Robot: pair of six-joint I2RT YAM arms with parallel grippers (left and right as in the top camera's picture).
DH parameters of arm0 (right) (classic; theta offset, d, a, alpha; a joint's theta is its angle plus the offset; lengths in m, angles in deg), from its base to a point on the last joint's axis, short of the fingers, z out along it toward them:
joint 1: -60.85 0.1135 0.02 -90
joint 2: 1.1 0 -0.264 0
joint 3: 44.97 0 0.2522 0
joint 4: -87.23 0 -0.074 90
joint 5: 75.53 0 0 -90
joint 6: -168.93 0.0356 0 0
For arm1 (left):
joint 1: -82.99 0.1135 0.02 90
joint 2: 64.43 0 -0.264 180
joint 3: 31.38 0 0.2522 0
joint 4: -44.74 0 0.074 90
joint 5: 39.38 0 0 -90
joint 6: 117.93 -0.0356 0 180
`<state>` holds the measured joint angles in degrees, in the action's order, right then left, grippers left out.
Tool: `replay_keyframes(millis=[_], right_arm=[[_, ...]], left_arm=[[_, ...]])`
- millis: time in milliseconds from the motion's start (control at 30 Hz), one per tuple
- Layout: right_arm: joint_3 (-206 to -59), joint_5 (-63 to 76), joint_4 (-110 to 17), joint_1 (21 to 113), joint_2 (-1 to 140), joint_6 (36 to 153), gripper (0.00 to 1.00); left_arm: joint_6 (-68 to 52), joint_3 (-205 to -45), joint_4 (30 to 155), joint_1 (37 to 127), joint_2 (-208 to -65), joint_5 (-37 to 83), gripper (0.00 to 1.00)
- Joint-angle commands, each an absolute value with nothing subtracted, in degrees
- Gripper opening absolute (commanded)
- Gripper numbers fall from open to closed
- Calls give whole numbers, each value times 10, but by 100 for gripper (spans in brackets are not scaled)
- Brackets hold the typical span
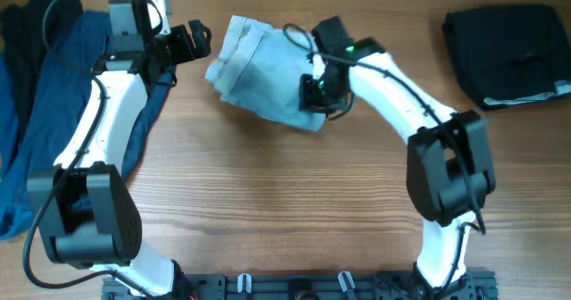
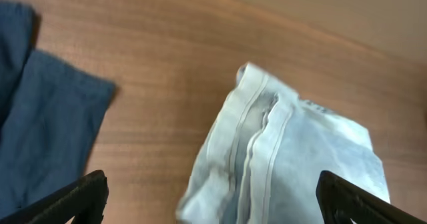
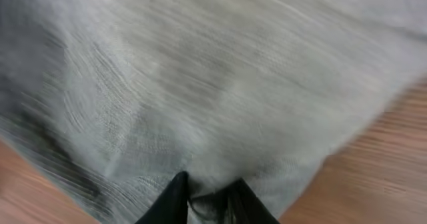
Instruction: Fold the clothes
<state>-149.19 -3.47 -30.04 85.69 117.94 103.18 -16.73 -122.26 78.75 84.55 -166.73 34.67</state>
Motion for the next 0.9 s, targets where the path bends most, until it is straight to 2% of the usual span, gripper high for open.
replay_keyframes(millis=[0,167,267,367,400,433,467,533,567,633,700,733,867], right_arm=[[-1447,5,-322,872,1182,1031,25],[-1408,21,-369,865,1214,1028,26],[-1411,20,-376,858,1219,1021,18],[-1437,-6,-337,843,1193,1009,15],[-1456,-41,-313,827,1160,995,23],[-1461,-48,-303,820,1142,995,36],[-1462,-48,-292,810,1116,1001,56],[-1462,-49,-286,792,1099,1018,68],[-1459,-68,-286,786,1104,1011,67],[-1451,-114,-286,790,1110,980,47],[-1443,-148,-283,811,1111,949,14],[-1443,-148,-278,823,1111,939,5],[-1441,-139,-234,884,1111,893,4]], left_arm=[[-177,-1234,805,848,-1657,366,100],[-177,-1234,811,848,-1657,367,100],[-178,-1234,818,847,-1657,368,100],[-186,-1234,827,847,-1659,368,100],[-186,-1234,837,847,-1664,367,100],[-186,-1234,840,847,-1666,367,100],[-186,-1234,844,847,-1670,367,100],[-186,-1234,852,847,-1677,367,100],[-187,-1234,856,847,-1682,367,100],[-188,-1234,860,847,-1685,368,100],[-188,-1234,859,848,-1685,368,100],[-190,-1234,858,848,-1685,370,100],[-201,-1234,860,862,-1685,380,100]])
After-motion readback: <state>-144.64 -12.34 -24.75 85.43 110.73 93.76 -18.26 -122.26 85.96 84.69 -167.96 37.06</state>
